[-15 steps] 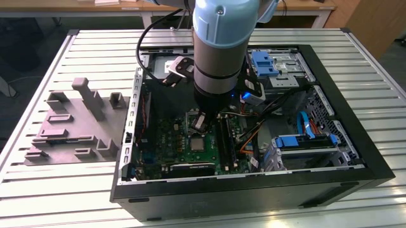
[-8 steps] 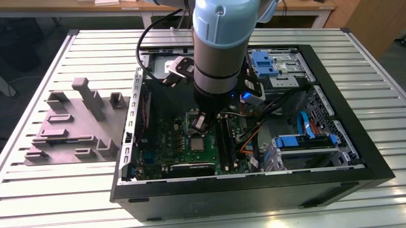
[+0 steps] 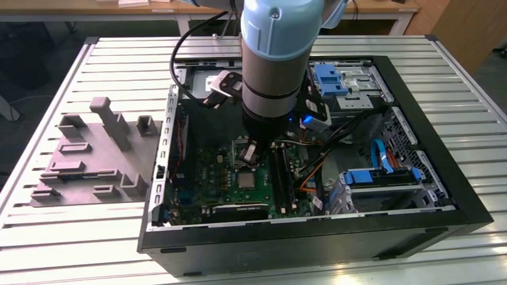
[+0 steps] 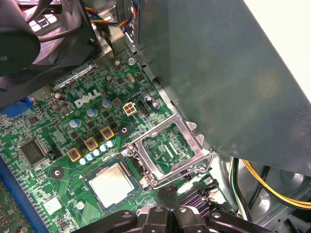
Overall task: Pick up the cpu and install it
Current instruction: 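Close the cpu cover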
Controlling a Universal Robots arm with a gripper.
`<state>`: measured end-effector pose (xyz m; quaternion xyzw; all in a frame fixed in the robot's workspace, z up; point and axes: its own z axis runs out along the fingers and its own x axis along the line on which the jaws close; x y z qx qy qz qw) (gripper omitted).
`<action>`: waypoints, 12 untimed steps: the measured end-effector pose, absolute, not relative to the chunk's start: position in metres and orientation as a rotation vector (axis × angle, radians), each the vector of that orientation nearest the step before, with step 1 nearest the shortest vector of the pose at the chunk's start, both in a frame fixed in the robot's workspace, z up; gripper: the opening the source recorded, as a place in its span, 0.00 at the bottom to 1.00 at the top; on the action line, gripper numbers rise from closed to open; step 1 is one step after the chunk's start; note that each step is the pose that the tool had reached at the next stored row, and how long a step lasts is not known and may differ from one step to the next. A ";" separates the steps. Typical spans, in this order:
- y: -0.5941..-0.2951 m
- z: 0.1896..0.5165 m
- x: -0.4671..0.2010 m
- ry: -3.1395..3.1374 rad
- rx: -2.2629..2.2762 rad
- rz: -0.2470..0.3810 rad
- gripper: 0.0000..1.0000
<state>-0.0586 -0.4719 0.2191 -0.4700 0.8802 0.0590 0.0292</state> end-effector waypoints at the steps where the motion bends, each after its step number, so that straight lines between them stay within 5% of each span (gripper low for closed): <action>1: -0.472 0.219 -0.059 2.715 -1.449 0.182 0.11; 12: -0.467 0.219 -0.058 2.691 -1.445 0.237 0.11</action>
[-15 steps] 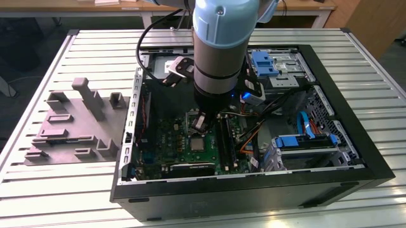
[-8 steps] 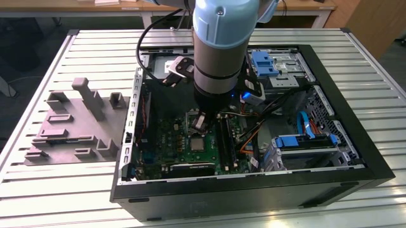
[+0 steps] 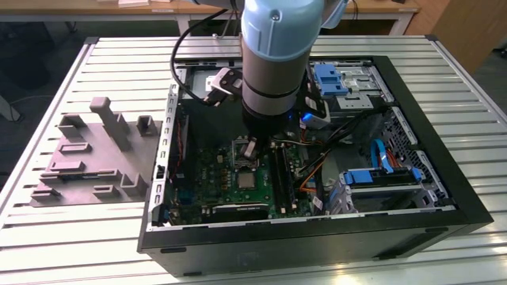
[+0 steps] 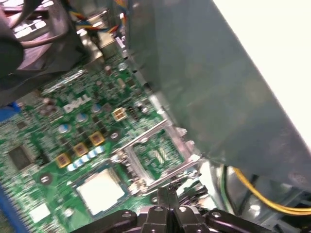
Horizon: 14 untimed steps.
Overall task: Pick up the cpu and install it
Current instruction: 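Close the cpu cover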
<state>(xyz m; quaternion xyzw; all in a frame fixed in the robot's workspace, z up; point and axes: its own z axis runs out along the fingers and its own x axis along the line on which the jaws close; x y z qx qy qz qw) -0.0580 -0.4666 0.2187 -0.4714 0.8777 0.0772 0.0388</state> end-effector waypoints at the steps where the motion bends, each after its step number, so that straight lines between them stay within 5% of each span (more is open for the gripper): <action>1: -0.467 0.219 -0.058 2.682 -1.440 0.260 0.11; 14: -0.460 0.215 -0.051 2.664 -1.431 0.306 0.11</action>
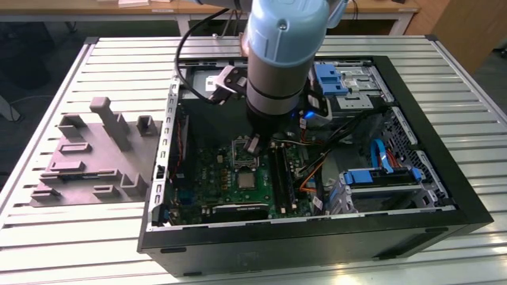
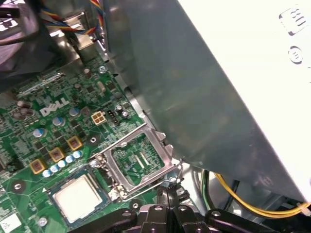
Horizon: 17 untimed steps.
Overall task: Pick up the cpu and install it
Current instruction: 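Close the cpu cover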
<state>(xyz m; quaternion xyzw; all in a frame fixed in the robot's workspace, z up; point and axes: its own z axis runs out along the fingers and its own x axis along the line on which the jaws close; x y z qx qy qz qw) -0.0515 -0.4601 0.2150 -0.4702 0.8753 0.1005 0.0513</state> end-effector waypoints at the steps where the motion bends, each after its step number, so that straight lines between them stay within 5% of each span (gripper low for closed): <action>1: -0.459 0.215 -0.051 2.663 -1.431 0.307 0.11; 17: -0.455 0.212 -0.045 2.642 -1.415 0.360 0.11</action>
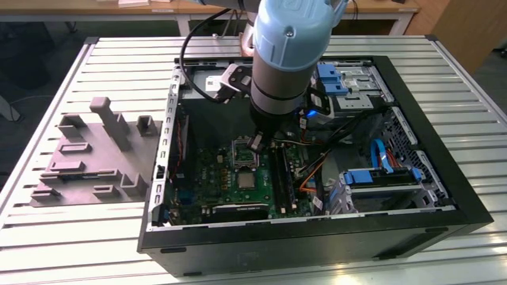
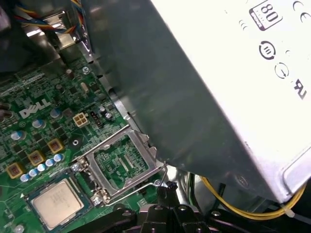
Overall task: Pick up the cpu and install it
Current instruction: 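Close the cpu cover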
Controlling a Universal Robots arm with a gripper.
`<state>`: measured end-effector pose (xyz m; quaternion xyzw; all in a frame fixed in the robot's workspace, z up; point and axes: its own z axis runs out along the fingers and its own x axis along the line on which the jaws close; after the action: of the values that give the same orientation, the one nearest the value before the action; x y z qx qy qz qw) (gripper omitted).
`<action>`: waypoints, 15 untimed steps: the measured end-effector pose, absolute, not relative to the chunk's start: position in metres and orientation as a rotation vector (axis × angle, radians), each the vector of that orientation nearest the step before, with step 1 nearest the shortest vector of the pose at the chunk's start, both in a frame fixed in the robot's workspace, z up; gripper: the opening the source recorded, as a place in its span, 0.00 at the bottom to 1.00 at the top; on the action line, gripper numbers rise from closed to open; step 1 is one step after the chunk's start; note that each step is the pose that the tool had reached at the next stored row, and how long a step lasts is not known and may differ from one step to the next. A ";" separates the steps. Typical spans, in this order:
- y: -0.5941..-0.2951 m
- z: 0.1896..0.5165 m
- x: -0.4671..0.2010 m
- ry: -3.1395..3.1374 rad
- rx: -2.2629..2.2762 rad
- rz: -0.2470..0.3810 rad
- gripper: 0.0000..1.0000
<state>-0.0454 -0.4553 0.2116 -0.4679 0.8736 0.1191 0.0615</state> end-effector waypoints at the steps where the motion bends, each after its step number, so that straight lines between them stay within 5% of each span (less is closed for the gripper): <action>1: -0.455 0.211 -0.045 2.642 -1.415 0.361 0.11; 15: -0.448 0.205 -0.044 2.641 -1.415 0.362 0.11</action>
<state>-0.0445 -0.4477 0.2045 -0.4678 0.8735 0.1196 0.0617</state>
